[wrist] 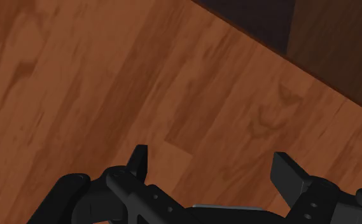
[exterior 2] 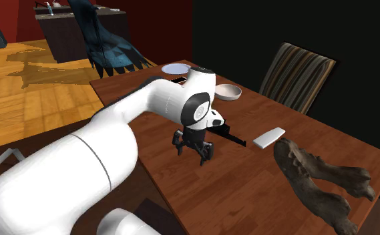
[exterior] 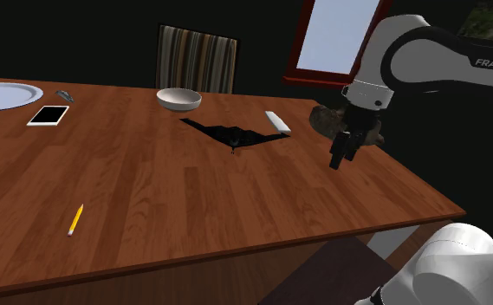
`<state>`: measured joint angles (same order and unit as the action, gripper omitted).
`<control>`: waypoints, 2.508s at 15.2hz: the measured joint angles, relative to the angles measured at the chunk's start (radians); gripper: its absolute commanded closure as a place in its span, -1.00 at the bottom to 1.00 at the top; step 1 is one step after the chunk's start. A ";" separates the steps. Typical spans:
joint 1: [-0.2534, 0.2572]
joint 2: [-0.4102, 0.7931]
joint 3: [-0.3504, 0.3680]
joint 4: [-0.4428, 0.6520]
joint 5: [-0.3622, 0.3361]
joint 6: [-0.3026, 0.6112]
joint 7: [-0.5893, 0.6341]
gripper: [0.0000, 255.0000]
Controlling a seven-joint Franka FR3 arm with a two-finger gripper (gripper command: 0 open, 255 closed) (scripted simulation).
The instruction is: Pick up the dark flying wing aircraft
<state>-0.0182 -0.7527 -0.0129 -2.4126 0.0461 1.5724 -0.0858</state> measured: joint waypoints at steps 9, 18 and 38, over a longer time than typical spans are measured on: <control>0.050 0.245 -0.100 0.108 -0.094 0.155 -0.323 -1.00; 0.115 0.553 -0.166 0.320 -0.124 0.294 -0.709 -1.00; 0.148 0.891 -0.151 0.539 -0.097 0.461 -1.047 1.00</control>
<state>0.1303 0.1382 -0.1640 -1.8732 -0.0507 2.0335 -1.1329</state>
